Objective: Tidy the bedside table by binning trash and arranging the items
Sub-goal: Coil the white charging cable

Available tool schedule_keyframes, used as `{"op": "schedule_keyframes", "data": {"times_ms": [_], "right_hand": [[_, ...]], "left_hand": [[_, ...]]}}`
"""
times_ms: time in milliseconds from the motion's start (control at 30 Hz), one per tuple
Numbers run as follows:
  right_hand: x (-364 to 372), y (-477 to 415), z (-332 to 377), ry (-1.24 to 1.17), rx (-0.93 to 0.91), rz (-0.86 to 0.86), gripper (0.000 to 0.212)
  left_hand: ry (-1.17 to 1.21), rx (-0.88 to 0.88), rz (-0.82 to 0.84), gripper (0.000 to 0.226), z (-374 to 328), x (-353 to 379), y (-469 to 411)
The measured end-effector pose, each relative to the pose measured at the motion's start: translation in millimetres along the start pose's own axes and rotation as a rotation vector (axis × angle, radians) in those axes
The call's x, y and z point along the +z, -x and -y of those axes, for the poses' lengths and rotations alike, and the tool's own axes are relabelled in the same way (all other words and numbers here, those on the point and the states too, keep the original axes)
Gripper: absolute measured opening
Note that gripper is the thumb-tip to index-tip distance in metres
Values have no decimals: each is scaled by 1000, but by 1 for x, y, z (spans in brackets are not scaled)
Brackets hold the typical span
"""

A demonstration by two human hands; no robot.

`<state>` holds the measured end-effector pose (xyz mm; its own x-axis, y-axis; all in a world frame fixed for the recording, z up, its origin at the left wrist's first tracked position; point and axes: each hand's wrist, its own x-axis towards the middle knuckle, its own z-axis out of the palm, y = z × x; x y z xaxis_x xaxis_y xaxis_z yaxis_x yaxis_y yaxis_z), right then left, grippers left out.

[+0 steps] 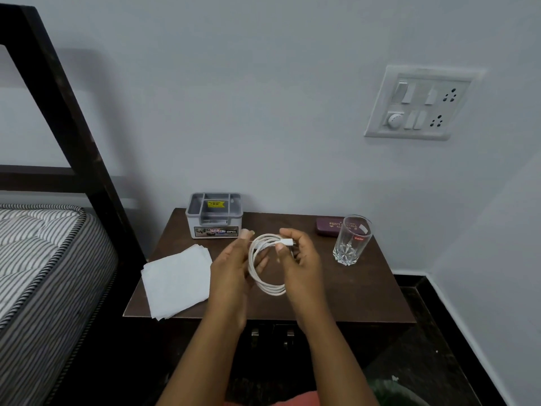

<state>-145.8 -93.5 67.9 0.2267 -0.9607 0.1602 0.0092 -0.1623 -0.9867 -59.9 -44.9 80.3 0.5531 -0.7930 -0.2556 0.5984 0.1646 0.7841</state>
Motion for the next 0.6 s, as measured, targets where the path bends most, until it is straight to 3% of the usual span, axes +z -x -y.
{"op": "schedule_keyframes", "data": {"times_ms": [200, 467, 600], "right_hand": [[-8, -3, -4, -94, 106, 96, 16], [5, -3, -12, -98, 153, 57, 17], [19, 1, -7, -88, 139, 116, 12]], "left_hand": [[-75, -56, 66, 21, -2, -13, -3], [-221, -98, 130, 32, -8, -30, -5], [-207, -80, 57, 25, -9, -45, -6]]}}
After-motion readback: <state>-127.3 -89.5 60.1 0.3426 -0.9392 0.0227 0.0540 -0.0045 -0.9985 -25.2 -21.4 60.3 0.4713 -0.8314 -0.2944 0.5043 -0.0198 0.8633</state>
